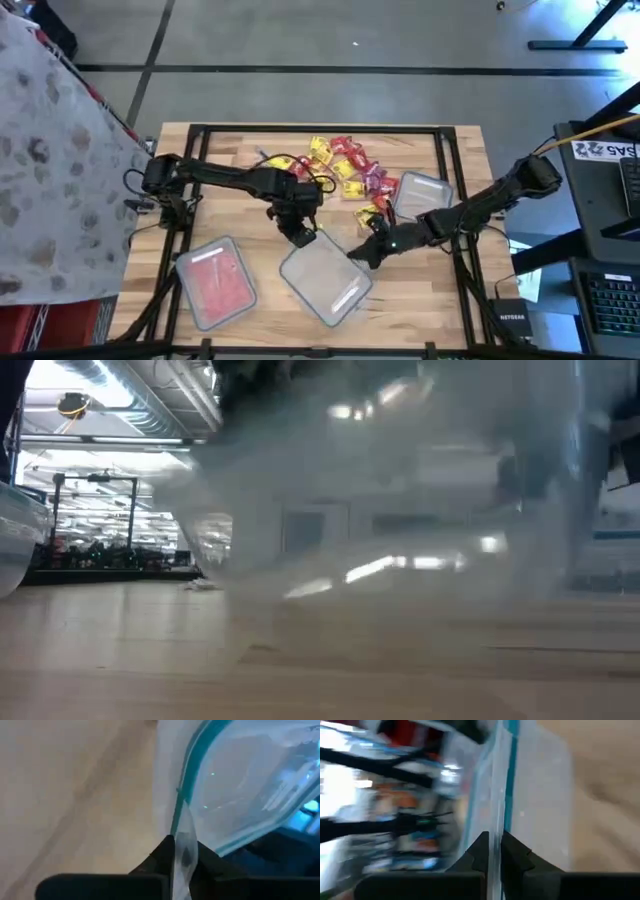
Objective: Sort candy
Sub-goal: Open the rectangular transparent bin, then put the yellow candy into the rectangular transparent bin
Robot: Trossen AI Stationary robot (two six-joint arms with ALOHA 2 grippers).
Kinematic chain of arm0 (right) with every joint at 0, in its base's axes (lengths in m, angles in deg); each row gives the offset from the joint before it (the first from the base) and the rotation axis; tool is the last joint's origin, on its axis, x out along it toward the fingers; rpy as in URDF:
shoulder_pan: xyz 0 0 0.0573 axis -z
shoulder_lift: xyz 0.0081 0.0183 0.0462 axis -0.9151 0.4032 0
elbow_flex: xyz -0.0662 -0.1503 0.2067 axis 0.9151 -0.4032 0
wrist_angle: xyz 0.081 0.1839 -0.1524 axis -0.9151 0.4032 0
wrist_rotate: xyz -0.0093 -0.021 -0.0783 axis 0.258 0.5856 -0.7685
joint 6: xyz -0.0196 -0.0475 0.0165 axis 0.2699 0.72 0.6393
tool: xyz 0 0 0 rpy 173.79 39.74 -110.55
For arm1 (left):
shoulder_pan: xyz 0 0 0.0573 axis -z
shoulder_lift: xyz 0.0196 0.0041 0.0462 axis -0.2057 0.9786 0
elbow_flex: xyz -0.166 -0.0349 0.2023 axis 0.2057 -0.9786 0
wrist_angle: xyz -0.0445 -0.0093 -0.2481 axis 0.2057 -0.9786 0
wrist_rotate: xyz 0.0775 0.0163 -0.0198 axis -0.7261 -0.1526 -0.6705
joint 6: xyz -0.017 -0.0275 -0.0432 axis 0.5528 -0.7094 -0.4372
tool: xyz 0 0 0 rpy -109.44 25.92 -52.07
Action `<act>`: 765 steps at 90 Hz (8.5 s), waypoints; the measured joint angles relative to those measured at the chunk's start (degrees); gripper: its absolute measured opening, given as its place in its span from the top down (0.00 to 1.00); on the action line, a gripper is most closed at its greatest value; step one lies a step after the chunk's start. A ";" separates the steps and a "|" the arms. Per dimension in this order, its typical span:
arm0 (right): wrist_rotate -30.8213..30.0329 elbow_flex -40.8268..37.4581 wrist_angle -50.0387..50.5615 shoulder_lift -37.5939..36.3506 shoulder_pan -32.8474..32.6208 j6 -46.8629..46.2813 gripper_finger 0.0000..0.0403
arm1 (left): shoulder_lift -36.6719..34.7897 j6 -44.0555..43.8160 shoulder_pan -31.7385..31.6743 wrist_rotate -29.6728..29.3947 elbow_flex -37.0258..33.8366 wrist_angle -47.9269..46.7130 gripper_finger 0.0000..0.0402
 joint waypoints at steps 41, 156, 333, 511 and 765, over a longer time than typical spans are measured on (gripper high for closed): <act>-2.28 1.08 5.72 0.81 0.74 0.05 0.99 | -2.81 0.69 1.50 -10.28 0.36 -2.42 1.00; 1.20 52.17 108.76 -0.90 -20.79 18.26 0.99 | -18.51 -1.88 6.75 -30.66 5.18 -7.03 0.81; -5.42 39.25 79.88 17.53 -33.44 23.46 0.97 | -18.53 -4.98 12.24 -42.37 5.16 -6.89 0.81; -4.39 46.62 70.03 6.97 16.72 50.15 0.37 | -36.62 -28.22 16.21 -44.42 -27.01 4.10 0.98; 6.07 91.55 102.50 35.94 23.15 65.85 1.00 | -38.49 44.46 -15.93 -4.69 -34.42 25.01 0.74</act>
